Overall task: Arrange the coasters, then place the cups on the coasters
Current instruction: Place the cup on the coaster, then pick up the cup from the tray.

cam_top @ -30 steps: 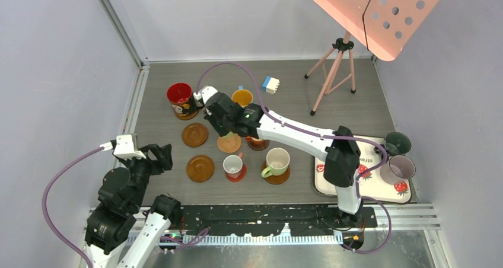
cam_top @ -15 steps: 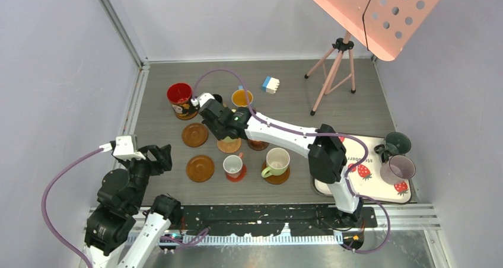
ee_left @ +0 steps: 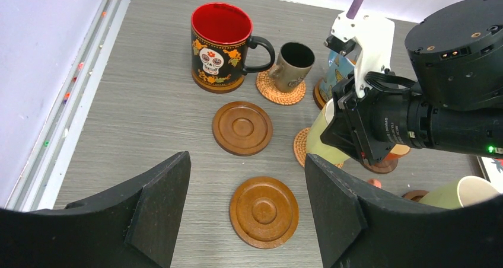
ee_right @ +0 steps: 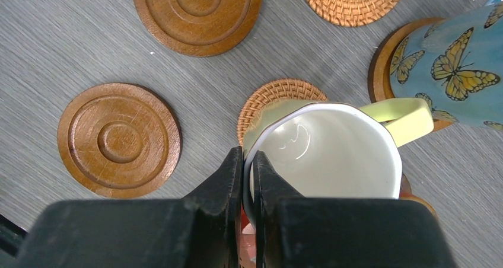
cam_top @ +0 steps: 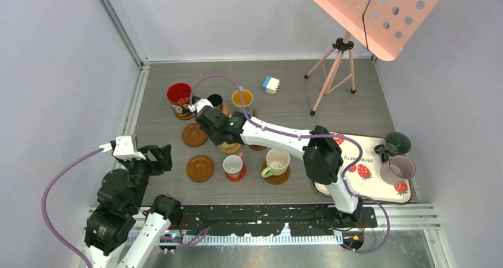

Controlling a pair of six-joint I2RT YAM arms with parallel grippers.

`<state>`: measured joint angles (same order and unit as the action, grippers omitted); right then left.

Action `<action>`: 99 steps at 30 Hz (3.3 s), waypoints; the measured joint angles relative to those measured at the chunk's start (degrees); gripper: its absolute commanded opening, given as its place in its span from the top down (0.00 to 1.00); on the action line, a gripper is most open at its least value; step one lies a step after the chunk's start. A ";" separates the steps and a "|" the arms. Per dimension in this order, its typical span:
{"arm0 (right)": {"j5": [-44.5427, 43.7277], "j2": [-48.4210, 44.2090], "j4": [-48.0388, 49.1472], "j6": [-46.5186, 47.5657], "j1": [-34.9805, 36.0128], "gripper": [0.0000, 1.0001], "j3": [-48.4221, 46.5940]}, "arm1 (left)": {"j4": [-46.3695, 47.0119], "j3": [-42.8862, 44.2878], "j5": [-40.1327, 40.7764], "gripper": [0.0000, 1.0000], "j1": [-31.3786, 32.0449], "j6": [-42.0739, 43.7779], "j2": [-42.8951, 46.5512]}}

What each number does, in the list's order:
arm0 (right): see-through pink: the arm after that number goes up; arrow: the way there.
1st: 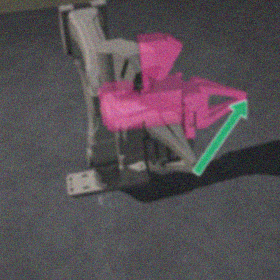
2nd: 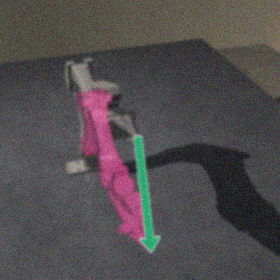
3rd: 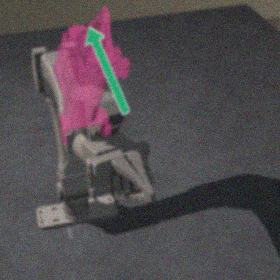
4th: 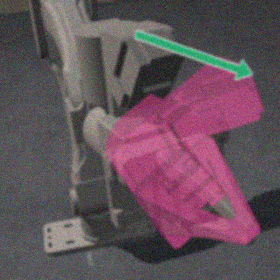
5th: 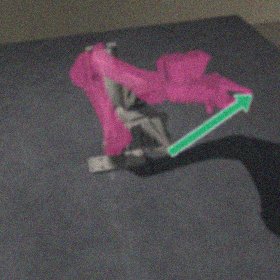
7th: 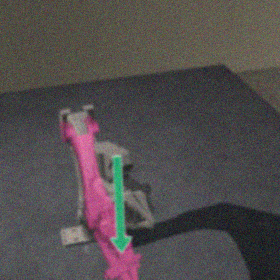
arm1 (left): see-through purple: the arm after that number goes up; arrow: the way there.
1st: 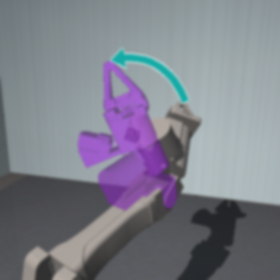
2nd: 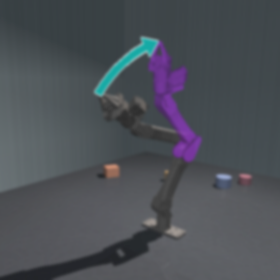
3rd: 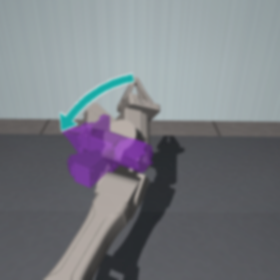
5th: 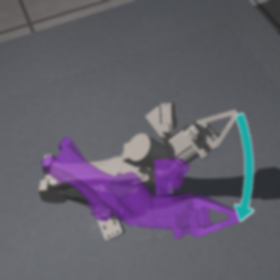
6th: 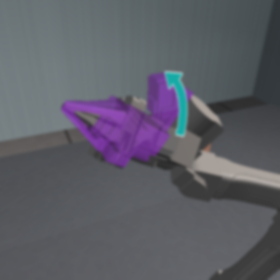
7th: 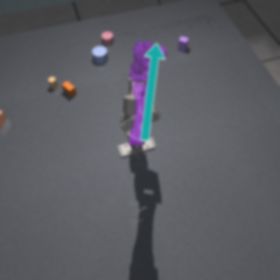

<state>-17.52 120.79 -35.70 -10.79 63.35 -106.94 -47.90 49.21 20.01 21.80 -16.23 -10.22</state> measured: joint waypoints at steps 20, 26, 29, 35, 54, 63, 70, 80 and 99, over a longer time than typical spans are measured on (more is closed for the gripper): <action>-0.96 1.77 0.11 -1.18 0.57 0.60 -1.14 | 0.00 0.00 0.00 0.27 0.09 0.00 0.00; -1.70 1.77 0.02 -1.62 0.57 0.45 -2.16 | 0.00 0.00 -0.02 0.26 0.09 0.00 0.00; -2.58 1.60 -0.37 -1.97 0.57 0.41 -2.82 | 0.00 0.00 -0.04 0.26 0.09 0.00 -0.02; -4.33 -2.43 -2.43 -3.41 0.57 0.37 -2.99 | 0.04 -0.13 -0.31 0.24 0.09 0.00 -0.44; -22.60 -36.41 -9.40 -22.75 0.55 0.37 27.87 | 0.46 -1.68 -6.58 0.23 0.11 0.31 -7.67; -33.75 -46.21 -27.43 -46.71 -4.15 0.37 37.53 | 0.46 -1.70 -11.54 0.22 0.11 0.59 -11.87; -35.45 -51.32 -39.76 -62.62 -19.21 0.37 42.93 | 0.48 -1.70 -12.57 0.22 0.11 0.66 -11.72; -37.29 -63.93 -43.10 -68.96 -37.20 0.37 52.83 | 0.48 -1.70 -12.57 0.22 0.11 0.66 -11.61; -38.77 -65.70 -35.32 -63.87 -66.66 0.38 57.29 | 0.48 -1.70 -13.62 0.23 1.53 0.63 -11.26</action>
<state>-56.29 55.09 -71.02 -74.65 -3.31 -49.65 -47.42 47.51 6.39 23.33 -15.59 -21.47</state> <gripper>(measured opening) 0.620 0.775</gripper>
